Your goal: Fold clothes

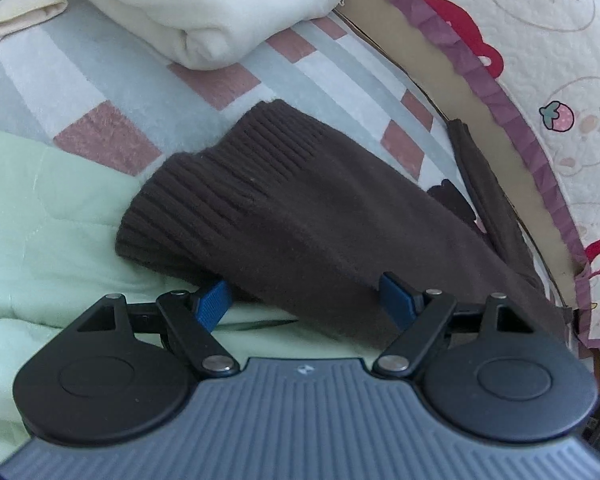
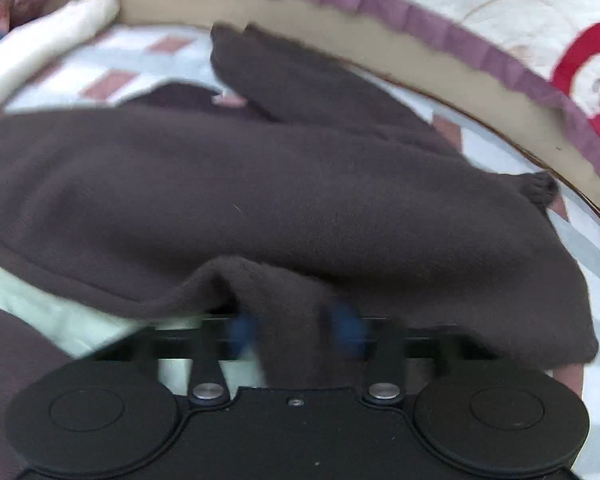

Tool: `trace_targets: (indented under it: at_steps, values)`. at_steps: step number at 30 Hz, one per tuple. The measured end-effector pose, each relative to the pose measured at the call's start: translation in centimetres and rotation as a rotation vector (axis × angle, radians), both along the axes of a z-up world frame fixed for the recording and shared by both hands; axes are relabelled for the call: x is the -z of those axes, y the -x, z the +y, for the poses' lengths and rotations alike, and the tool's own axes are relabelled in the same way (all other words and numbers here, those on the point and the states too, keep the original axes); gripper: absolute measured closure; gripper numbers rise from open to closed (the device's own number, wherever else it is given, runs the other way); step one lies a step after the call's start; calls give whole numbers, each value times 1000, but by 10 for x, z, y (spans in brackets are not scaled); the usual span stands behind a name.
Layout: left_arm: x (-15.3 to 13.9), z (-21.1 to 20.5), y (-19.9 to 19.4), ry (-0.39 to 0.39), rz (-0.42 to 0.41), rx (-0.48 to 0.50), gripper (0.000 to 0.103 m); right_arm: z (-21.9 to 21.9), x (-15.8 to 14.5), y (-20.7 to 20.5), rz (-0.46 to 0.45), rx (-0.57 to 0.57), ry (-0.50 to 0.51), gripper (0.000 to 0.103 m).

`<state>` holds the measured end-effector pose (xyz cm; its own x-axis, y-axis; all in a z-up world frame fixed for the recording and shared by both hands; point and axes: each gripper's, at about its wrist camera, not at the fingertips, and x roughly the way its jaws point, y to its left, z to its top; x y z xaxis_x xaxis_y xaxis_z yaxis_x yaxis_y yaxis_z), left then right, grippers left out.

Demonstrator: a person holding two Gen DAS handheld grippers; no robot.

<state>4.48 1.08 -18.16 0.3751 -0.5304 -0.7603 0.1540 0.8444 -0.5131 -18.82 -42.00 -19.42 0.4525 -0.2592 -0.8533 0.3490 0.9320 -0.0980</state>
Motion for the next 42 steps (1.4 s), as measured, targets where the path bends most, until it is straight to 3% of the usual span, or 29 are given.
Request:
trace_targets:
  at_steps: [2, 6, 8, 12, 16, 21, 23, 25, 30, 32, 34, 35, 36, 37, 38, 41, 42]
  values:
    - [0, 1, -2, 1, 3, -11, 23, -9, -20, 12, -61, -33, -2, 93]
    - [-6, 10, -2, -13, 0, -48, 23, -15, -99, 58, -172, -58, 31, 95]
    - [-11, 15, 0, -37, -7, -71, 23, -6, -120, 87, -133, -79, 60, 95]
    - [-11, 23, 4, -68, 17, -93, 23, 6, -102, 105, 2, -89, 24, 95]
    - [-3, 25, 9, -51, 73, -98, 23, 8, -86, 97, 21, -85, 13, 94]
    - [-3, 27, 14, -93, 93, -105, 23, 11, -67, 88, 44, -80, 0, 93]
    - [-2, 31, 16, -99, 148, -101, 23, 11, -68, 88, 52, -85, 5, 93]
    - [-1, 37, 19, -73, 203, -96, 23, 11, -65, 87, 80, -103, 3, 93]
    - [6, 50, 16, 23, 246, -167, 19, 10, -59, 91, 74, -84, -36, 93]
    - [14, 46, 9, 30, 237, -201, 18, 9, -58, 90, 66, -83, -46, 93]
    - [20, 41, 3, 31, 167, -276, 19, 8, -61, 89, 56, -90, -45, 93]
    - [20, 32, 2, 0, 137, -257, 19, 7, -62, 89, 51, -93, -45, 93]
    - [20, 25, 1, -28, 105, -237, 35, 7, -65, 89, 41, -93, -41, 94]
    - [11, 22, 2, -40, 56, -208, 80, 6, -71, 91, 18, -83, -23, 94]
    - [2, 18, 3, -52, 8, -180, 93, 6, -77, 93, -6, -73, -5, 94]
    - [-27, 9, 7, -89, -143, -95, 94, 11, -93, 99, -41, -83, 9, 94]
    - [-46, 6, 9, -99, -229, -72, 95, 14, -97, 101, -47, -95, 5, 94]
